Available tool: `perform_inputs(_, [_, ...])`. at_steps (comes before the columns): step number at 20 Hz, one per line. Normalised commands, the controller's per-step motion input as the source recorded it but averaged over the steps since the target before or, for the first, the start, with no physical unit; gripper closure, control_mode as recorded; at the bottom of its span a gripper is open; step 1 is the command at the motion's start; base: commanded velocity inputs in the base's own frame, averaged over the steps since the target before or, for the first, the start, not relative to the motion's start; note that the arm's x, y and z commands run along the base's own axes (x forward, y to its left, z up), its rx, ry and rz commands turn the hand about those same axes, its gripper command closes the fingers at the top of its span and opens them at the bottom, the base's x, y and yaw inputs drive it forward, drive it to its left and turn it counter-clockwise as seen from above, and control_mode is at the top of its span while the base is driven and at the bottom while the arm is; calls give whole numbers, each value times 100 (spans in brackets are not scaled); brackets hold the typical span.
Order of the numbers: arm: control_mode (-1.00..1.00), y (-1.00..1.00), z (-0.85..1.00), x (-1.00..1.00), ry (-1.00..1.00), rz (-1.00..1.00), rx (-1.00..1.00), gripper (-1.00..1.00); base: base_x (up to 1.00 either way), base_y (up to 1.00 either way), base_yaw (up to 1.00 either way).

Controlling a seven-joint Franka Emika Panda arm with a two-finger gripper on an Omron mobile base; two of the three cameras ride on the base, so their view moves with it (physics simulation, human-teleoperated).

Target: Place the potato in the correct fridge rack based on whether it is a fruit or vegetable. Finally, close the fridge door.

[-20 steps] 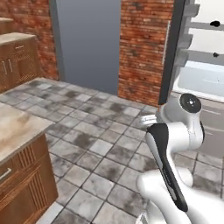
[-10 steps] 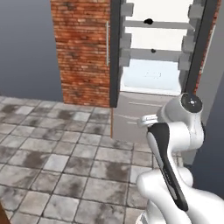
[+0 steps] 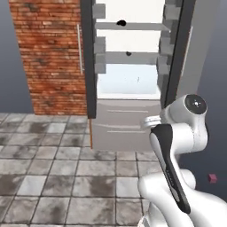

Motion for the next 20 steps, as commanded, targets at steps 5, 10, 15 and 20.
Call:
perform_inputs(5, [100, 0, 0, 0, 0, 0, 0, 100, 75, 0, -25])
perform_inputs(10, [100, 0, 0, 0, 0, 0, 0, 100, 91, 6, -20])
perform_inputs(15, [100, 0, 0, 0, 0, 0, 0, 100, 100, 29, -15])
perform_inputs(20, [100, 0, 0, 0, 0, 0, 0, 100, 95, 38, -12])
